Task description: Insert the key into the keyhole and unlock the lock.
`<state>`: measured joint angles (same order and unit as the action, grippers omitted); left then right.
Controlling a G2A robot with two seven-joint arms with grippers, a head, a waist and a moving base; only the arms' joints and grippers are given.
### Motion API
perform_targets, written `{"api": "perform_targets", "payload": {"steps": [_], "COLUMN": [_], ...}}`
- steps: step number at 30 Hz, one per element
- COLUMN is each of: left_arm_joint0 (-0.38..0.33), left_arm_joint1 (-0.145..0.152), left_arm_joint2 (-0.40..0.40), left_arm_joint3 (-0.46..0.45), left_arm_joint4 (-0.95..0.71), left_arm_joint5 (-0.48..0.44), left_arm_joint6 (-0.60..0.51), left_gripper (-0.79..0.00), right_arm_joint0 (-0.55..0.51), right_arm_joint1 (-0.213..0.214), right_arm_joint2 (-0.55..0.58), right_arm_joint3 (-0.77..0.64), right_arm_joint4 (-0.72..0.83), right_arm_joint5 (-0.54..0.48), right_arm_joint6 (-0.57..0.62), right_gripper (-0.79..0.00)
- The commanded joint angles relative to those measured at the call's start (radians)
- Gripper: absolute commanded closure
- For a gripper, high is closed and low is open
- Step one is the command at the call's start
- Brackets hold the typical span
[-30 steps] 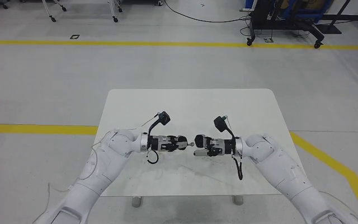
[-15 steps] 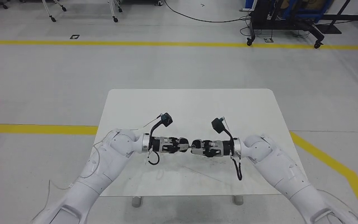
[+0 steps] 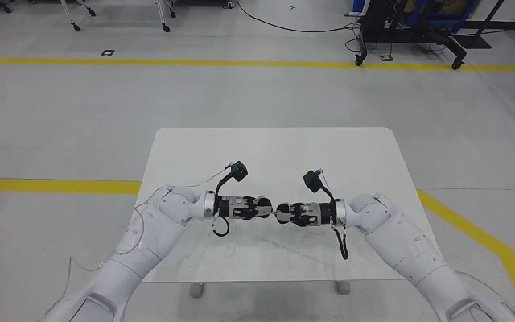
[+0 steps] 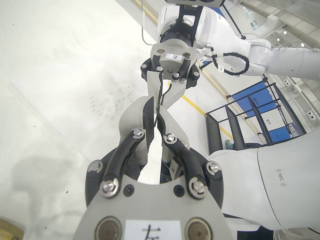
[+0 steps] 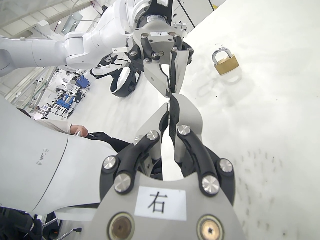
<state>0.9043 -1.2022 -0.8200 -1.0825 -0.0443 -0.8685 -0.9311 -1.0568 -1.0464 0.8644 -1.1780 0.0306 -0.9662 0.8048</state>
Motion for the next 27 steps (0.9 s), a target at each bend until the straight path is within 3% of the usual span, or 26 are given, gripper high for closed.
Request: {"api": "perform_targets", "payload": {"steps": [1, 5, 8, 11, 14, 17, 21, 27], "left_arm_joint0": [0.001, 0.004, 0.02, 0.062, 0.162, 0.252, 0.311, 0.3], "left_arm_joint1": [0.001, 0.006, 0.016, 0.036, 0.065, 0.091, 0.103, 0.097], "left_arm_joint2": [-0.006, -0.028, -0.059, -0.11, -0.205, -0.276, -0.309, -0.288], "left_arm_joint3": [0.001, -0.004, -0.059, -0.194, -0.378, -0.493, -0.527, -0.424], "left_arm_joint4": [-0.006, 0.019, 0.096, 0.35, 0.585, 0.849, 0.98, 0.991], "left_arm_joint5": [-0.006, -0.034, -0.046, 0.048, 0.166, 0.306, 0.408, 0.431], "left_arm_joint6": [0.019, 0.069, 0.12, 0.193, 0.309, 0.315, 0.32, 0.345], "left_gripper": [-0.785, -0.785, -0.785, -0.785, -0.785, -0.785, -0.785, -0.785], "right_arm_joint0": [-0.002, -0.012, -0.027, -0.053, -0.086, -0.118, -0.134, -0.134], "right_arm_joint1": [0.001, 0.009, 0.021, 0.035, 0.053, 0.067, 0.075, 0.075], "right_arm_joint2": [0.003, 0.031, 0.075, 0.126, 0.186, 0.233, 0.256, 0.256], "right_arm_joint3": [0.004, 0.021, 0.041, 0.031, 0.015, -0.015, -0.035, -0.035], "right_arm_joint4": [-0.004, -0.006, 0.0, 0.001, -0.015, -0.024, -0.027, -0.027], "right_arm_joint5": [-0.004, -0.022, -0.044, -0.046, -0.046, -0.046, -0.046, -0.046], "right_arm_joint6": [-0.007, -0.041, -0.083, -0.123, -0.16, -0.176, -0.178, -0.178], "right_gripper": [0.0, 0.0, 0.0, 0.0, 0.0, 0.0, 0.0, 0.0]}}
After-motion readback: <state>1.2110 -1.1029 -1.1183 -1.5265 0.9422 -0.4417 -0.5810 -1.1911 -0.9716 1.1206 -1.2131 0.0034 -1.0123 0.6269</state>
